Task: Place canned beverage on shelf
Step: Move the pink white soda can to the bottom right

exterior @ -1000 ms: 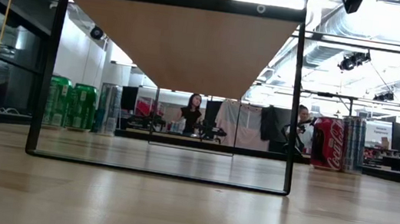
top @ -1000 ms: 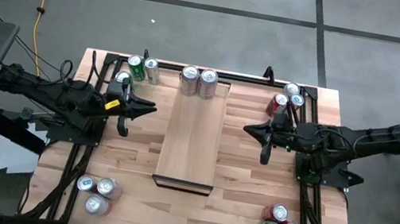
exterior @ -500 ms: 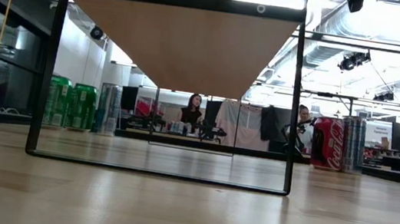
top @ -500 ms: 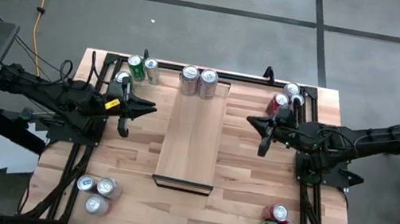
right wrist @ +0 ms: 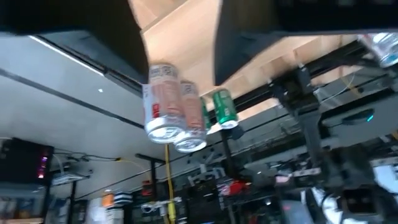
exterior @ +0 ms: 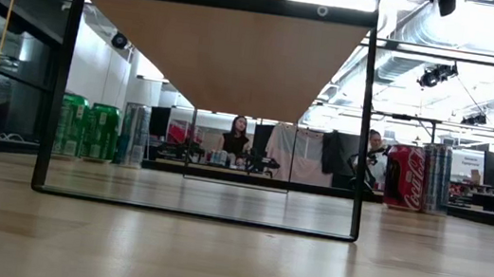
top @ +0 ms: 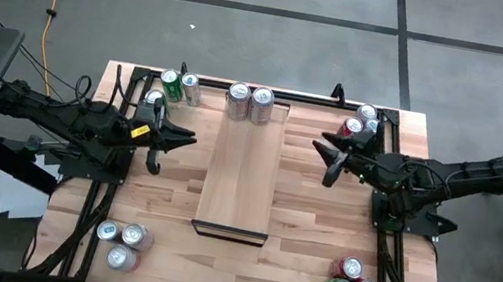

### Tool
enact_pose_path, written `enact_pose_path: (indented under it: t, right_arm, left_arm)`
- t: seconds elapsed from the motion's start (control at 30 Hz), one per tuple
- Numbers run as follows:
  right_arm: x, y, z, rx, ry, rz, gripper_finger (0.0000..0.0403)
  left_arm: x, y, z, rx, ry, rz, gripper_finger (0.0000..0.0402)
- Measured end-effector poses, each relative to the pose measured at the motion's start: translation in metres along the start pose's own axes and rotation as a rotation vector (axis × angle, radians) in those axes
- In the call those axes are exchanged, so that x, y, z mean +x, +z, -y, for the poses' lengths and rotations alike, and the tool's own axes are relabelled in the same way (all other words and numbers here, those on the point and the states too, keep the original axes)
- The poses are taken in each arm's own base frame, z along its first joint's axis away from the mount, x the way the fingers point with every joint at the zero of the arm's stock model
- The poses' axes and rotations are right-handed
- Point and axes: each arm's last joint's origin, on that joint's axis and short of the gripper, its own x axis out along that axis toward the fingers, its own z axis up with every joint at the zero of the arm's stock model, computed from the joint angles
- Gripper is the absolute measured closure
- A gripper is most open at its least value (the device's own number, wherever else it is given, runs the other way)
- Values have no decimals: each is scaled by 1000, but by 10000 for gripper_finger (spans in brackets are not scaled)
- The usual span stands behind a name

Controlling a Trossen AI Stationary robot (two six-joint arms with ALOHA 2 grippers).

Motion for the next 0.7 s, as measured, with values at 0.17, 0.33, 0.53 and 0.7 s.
enact_pose_path:
  t: [0.17,0.33,0.53,0.7]
  right_arm:
    - [6,2,7,61,-38,7,108]
    - [15,6,17,103,-16,-15,59]
    - [26,10,34,218,-64,-15,54]
    - [31,17,49,281,-149,-30,54]
  left_arm:
    - [0,0,0,-43,-10,-2,401]
    - [0,0,0,-43,-9,-2,401]
    - [0,0,0,-42,-9,-2,401]
    - [0,0,0,-83,-9,-2,401]
